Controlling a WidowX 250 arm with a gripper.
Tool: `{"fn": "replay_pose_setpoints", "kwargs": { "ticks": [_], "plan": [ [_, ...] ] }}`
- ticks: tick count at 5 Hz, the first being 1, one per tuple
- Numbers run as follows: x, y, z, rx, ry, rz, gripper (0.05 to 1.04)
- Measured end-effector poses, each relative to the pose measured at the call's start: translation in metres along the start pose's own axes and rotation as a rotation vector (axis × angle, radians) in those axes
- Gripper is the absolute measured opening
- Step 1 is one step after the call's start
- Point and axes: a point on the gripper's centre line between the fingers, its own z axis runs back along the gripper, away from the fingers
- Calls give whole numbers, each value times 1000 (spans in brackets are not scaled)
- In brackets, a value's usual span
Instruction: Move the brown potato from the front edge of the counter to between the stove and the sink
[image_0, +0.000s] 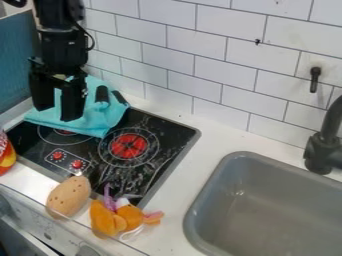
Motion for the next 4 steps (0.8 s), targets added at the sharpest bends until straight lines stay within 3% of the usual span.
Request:
{"fn": "replay_pose_setpoints", "kwargs": {
  "ticks": [1, 3, 4],
  "plan": [
    [-20, -9, -5, 17, -31, -5, 1000],
    [-52, -27, -20, -6, 24, -86, 1000],
    [-53, -27, -22, -3, 20, -141, 1000]
  ]
}}
